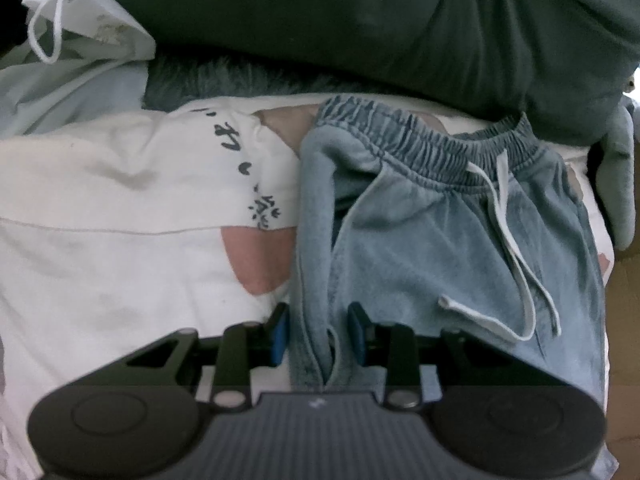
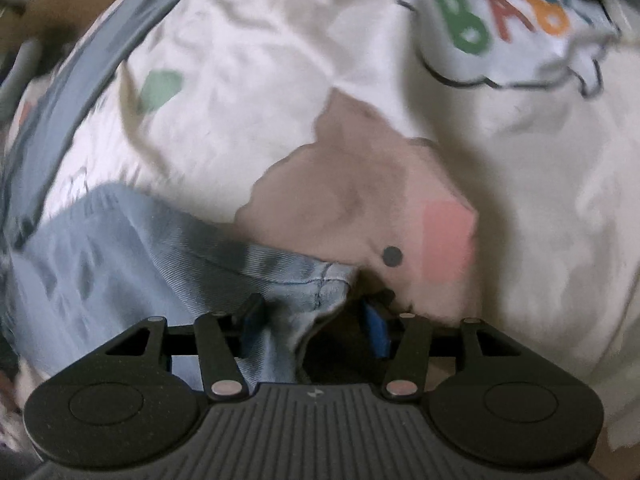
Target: Fold clothes
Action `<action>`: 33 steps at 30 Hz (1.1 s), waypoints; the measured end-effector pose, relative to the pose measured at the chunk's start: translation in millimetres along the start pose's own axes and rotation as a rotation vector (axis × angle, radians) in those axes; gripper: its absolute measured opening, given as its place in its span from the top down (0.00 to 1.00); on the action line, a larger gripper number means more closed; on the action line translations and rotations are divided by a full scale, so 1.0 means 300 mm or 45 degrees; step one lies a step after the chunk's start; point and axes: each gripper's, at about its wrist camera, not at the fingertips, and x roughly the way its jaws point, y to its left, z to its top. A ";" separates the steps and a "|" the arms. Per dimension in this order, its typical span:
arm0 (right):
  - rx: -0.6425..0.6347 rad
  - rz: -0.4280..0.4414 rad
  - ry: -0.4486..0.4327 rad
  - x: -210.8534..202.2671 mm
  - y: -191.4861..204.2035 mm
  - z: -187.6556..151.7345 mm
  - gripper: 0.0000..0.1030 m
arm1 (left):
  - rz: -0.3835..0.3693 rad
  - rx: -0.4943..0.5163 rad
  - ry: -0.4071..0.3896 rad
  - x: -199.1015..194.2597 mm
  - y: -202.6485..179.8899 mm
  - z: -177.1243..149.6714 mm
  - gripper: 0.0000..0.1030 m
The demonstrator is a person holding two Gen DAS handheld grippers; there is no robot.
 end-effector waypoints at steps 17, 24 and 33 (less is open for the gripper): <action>-0.092 -0.120 -0.358 -0.305 0.028 0.059 0.92 | 0.101 0.077 -0.073 -0.075 -0.056 0.001 0.95; -0.092 -0.185 -0.389 -0.385 0.042 0.030 0.93 | 0.102 0.099 -0.071 -0.129 -0.076 0.004 0.95; -0.008 -0.223 -0.301 -0.257 -0.045 -0.015 0.92 | 0.200 0.146 -0.055 -0.062 -0.073 -0.011 0.96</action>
